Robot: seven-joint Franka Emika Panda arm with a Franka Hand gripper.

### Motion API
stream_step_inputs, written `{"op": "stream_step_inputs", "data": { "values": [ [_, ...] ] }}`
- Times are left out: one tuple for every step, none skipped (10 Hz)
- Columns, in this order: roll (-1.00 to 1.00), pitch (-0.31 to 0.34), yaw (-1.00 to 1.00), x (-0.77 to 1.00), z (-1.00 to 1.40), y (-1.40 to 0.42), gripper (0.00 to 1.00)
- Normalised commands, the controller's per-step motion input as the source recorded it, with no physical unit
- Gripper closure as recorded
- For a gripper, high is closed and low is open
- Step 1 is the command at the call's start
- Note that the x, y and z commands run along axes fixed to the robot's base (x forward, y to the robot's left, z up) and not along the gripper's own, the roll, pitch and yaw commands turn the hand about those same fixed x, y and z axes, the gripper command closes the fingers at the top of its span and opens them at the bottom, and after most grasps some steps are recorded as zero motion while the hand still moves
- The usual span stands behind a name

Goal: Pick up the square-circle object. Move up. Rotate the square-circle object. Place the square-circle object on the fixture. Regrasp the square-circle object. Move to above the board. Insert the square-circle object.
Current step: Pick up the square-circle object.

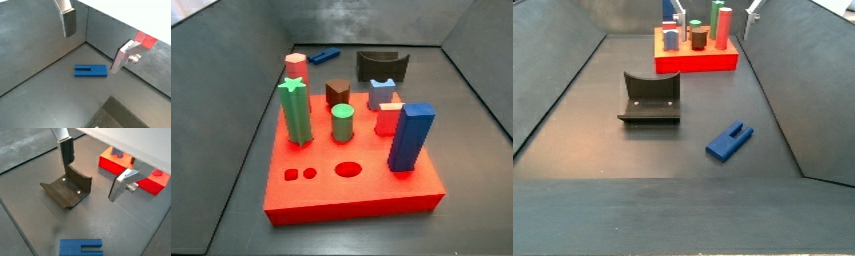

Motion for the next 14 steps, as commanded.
{"op": "stream_step_inputs", "data": {
  "values": [
    [0.0,0.019,0.0,0.0,-0.01,0.01,0.0],
    [0.03,0.0,-0.01,0.0,-0.11,0.11,0.0],
    [-0.03,0.0,-0.5,0.0,-0.3,0.46,0.0],
    [-0.05,0.0,-0.56,-0.01,-0.39,0.39,0.0],
    [-0.08,0.036,-0.62,-0.05,-0.53,0.33,0.0],
    [-0.12,0.076,-0.59,-0.11,-0.66,0.34,0.0],
    [-0.16,0.09,-0.56,-0.15,-0.74,0.33,0.0],
    [-0.18,0.05,-0.65,-0.09,-0.7,0.21,0.0],
    [-0.19,0.039,-0.69,-0.07,-0.69,0.15,0.0],
    [-0.19,0.031,-0.73,-0.04,-0.67,0.1,0.0],
    [-0.22,0.0,-0.7,0.01,-0.61,0.09,0.0],
    [-0.32,0.0,-0.67,0.2,-0.43,0.04,0.0],
    [-0.34,0.0,-0.66,0.13,-0.31,0.0,0.0],
    [-0.36,0.0,-0.65,0.09,-0.29,0.0,0.0]
  ]
}}
